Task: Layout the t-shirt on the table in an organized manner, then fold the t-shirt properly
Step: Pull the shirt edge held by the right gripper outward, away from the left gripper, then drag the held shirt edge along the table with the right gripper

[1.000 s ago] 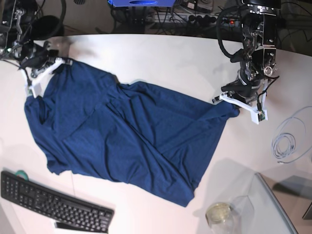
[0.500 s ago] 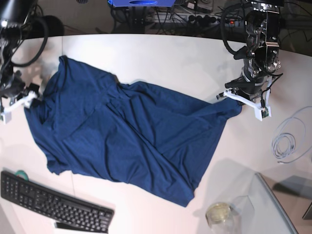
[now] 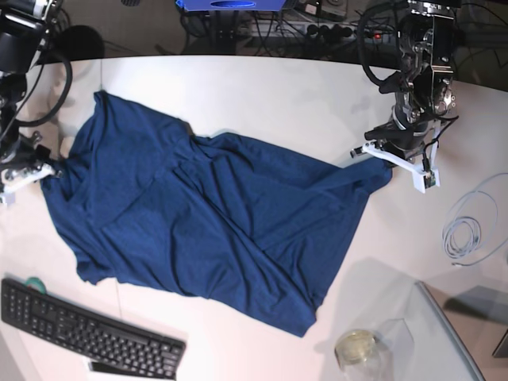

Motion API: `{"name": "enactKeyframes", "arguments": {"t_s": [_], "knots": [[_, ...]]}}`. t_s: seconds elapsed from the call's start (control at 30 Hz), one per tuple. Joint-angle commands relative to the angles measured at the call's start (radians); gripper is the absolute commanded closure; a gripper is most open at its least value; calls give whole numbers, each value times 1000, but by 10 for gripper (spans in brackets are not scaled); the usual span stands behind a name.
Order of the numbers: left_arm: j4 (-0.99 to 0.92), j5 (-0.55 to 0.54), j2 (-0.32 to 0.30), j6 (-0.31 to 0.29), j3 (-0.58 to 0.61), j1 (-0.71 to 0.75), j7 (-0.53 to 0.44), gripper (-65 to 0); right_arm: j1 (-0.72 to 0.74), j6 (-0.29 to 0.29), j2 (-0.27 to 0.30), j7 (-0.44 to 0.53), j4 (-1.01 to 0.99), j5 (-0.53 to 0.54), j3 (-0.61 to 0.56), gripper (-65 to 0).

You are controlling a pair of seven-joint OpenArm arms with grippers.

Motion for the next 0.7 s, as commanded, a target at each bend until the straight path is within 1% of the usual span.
{"name": "enactKeyframes", "arguments": {"t_s": [0.0,0.03,0.1,0.17,0.27,0.3,0.37,0.47,0.53,0.67], "knots": [[20,6,-11,-1,-4,-7,-18,0,38,7,21,7,56,12,3,-11],[20,6,-16,-1,-4,-7,-18,0,49,7,18,-10,88,12,3,0],[22,6,-23,-1,-4,-7,-18,0,78,7,15,-55,148,12,-4,0],[34,6,-23,-1,-4,-7,-18,0,109,7,21,-70,180,12,-51,0],[82,6,-25,-1,-8,11,-18,0,173,7,24,-67,192,9,-136,0],[111,6,-25,-1,-27,22,-18,0,201,7,24,-65,188,8,-163,0],[161,5,-17,-2,-84,47,-16,0,256,7,24,-62,160,8,-212,0],[200,2,-17,-2,-139,74,-15,0,328,7,26,-27,92,8,-278,0],[203,2,-19,-2,-160,96,-15,0,377,7,26,5,28,8,-330,0],[200,5,-19,-2,-163,132,-15,0,463,3,17,47,-150,8,-485,-3]]}}
